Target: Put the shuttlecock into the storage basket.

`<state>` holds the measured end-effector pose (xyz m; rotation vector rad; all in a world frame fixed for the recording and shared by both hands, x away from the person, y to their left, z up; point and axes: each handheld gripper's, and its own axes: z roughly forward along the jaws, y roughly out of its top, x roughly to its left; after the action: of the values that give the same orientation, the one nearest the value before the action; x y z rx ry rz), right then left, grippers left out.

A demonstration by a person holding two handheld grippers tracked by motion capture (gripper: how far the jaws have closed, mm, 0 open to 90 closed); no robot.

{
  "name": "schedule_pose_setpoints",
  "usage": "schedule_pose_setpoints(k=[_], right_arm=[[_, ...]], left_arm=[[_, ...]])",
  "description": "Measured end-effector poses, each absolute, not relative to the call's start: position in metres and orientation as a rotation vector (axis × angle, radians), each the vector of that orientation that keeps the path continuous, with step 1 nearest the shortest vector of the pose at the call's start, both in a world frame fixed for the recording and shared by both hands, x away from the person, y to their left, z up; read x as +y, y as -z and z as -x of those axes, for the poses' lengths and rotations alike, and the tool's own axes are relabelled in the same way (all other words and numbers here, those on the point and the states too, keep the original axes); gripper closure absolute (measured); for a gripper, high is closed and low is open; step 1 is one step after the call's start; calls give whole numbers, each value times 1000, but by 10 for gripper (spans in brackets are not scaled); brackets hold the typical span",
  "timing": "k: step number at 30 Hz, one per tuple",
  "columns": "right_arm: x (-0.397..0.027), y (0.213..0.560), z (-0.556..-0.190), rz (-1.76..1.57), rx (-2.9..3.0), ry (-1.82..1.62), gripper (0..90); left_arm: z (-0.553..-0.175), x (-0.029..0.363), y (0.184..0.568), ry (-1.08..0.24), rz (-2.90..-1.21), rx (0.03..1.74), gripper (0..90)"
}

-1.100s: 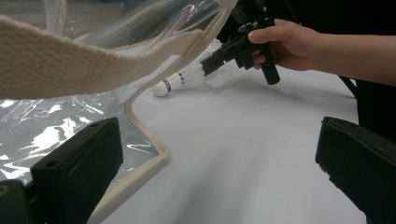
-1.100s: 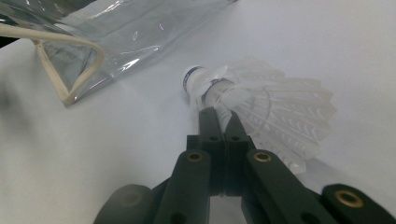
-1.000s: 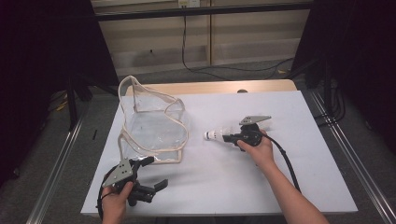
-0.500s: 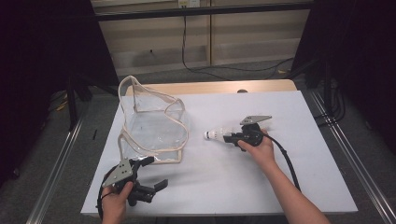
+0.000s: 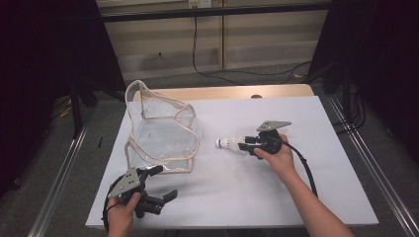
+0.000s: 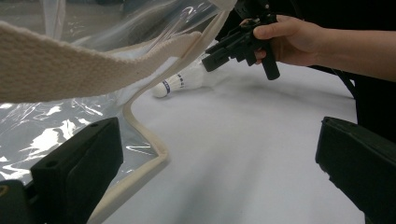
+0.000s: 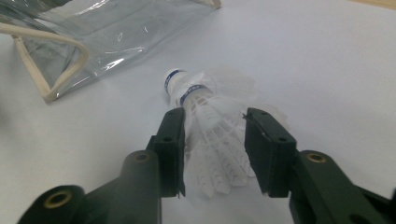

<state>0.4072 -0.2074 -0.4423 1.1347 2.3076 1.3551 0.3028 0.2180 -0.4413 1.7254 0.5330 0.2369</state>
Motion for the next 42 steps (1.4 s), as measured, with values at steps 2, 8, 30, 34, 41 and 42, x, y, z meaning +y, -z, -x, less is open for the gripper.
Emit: schedule_pose_setpoints(k=[2, 8, 30, 34, 41, 42], right_arm=[[-209, 441, -407, -1142, 2300, -1353, 513], [-214, 436, -405, -1180, 2282, -1357, 396], [-230, 423, -400, -1198, 2244, -1355, 185], [-233, 420, -400, -1192, 2229, -1347, 169], [-239, 418, -400, -1199, 2224, -1317, 131], [-240, 417, -400, -1202, 2221, -1315, 131]], left_arm=[[-303, 218, 441, -236, -1724, 534, 9], [-303, 218, 441, -236, -1724, 535, 8], [-302, 217, 441, -237, -1721, 534, 9], [-303, 217, 441, -234, -1721, 533, 9], [-303, 217, 441, -234, -1723, 533, 8], [-302, 217, 441, -234, -1723, 532, 9]])
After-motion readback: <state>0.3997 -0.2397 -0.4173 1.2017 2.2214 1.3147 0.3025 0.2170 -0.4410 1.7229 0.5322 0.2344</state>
